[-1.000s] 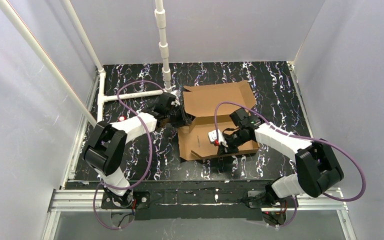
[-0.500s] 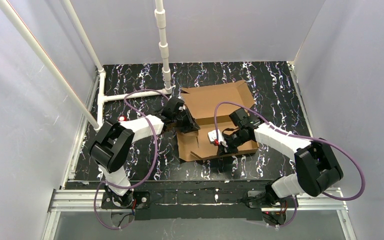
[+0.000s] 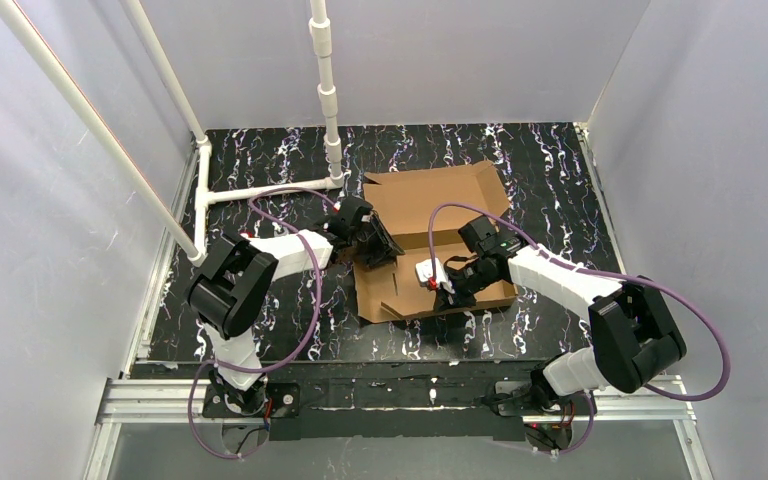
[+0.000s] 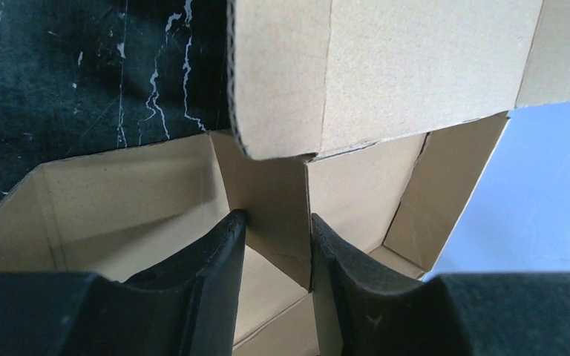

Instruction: Fold the paper box

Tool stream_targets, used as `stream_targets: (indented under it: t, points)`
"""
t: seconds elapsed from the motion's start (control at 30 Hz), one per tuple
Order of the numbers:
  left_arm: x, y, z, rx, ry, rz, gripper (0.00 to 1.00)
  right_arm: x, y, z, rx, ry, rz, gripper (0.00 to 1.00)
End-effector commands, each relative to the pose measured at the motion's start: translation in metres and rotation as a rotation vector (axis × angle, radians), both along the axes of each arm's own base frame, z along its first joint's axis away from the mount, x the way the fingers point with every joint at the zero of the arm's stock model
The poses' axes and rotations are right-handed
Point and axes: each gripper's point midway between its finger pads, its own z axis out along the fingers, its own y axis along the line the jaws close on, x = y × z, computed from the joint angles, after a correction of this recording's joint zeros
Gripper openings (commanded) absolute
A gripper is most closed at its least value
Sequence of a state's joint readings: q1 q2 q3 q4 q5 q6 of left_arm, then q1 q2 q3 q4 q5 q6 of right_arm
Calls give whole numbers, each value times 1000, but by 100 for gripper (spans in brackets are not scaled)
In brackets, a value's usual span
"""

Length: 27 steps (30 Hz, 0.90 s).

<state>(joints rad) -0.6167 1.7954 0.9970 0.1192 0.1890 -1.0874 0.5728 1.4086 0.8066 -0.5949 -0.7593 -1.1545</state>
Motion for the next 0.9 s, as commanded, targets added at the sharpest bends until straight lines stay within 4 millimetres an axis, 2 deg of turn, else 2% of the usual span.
stream_targets:
  t: [0.0, 0.13, 0.37, 0.53, 0.67, 0.73, 0.8, 0.87]
  points:
    - [21, -5, 10, -27, -37, 81, 33, -6, 1, -6, -10, 24, 9, 1]
    - [28, -13, 15, -49, -52, 66, 32, -6, 0, -7, -11, 27, 8, 1]
    - [37, -12, 12, -59, -86, 112, 35, -7, 0, -9, -15, 33, 8, 1]
    - [41, -25, 33, -129, -185, 35, 48, -6, -1, -9, -21, 32, 4, 1]
    - [39, -27, 47, -144, -230, -20, 50, -6, -1, -9, -23, 32, 0, 1]
    - [39, -23, 51, -141, -246, -22, 48, -5, -1, -9, -23, 32, -4, 1]
    - [39, -17, 53, -134, -253, -5, 35, -5, -1, -8, -24, 32, -5, 1]
    - [41, -11, 53, -133, -253, 10, 28, -4, -2, -8, -23, 34, -11, 1]
